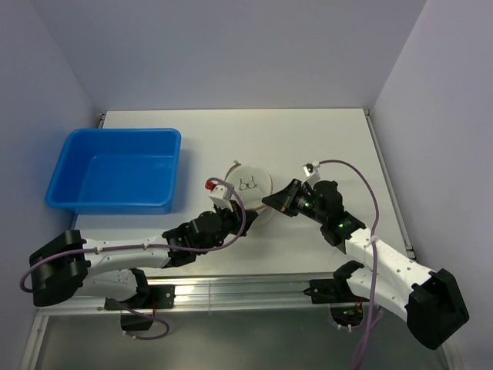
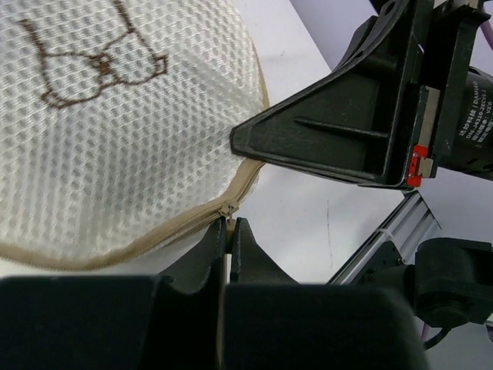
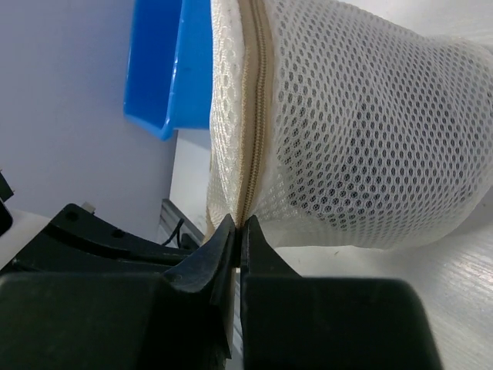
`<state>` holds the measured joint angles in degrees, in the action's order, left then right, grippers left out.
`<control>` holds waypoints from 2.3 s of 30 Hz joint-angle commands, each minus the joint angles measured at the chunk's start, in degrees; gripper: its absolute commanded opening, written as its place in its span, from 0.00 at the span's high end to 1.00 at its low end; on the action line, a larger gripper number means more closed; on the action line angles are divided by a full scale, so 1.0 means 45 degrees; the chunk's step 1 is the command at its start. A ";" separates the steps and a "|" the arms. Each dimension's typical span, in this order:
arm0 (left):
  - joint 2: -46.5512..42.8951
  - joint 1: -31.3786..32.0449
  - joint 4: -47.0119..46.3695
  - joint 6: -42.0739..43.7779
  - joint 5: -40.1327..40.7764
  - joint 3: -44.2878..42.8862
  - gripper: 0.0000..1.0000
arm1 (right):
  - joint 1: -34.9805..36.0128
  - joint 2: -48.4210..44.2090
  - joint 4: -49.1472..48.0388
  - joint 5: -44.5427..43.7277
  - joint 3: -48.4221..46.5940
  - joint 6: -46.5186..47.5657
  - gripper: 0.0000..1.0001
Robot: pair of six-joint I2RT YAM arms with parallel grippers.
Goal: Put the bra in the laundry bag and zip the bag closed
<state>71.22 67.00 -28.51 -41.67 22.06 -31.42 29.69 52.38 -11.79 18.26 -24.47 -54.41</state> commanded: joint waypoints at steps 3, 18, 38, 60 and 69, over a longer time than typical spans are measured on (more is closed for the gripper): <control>-0.1507 0.0052 0.1564 0.0218 0.1285 0.0806 1.00 | -0.1673 0.0060 0.0372 0.0295 -0.0851 0.1211 1.00; -0.4403 -0.0300 0.2453 -0.0097 0.2248 0.1789 1.00 | -0.2908 0.4804 0.1350 0.1372 -0.5636 0.3889 1.00; -0.0964 -0.0026 -0.0716 -0.0251 0.0271 0.0498 1.00 | 0.0960 -0.0727 -0.1341 -0.0777 0.0164 -0.0134 0.33; -0.4414 -0.0767 0.3325 0.0413 0.2615 0.2039 1.00 | -0.2650 0.1855 -0.2343 0.0704 -0.0479 0.0507 1.00; -0.5967 -0.1589 0.3819 -0.0095 0.2071 0.2764 1.00 | -0.3356 0.3789 -0.0681 0.1489 -0.2998 0.2580 1.00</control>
<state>44.07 61.04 -14.35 -41.89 27.94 -20.01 19.22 68.18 -15.99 34.46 -34.24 -48.62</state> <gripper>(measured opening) 0.033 0.015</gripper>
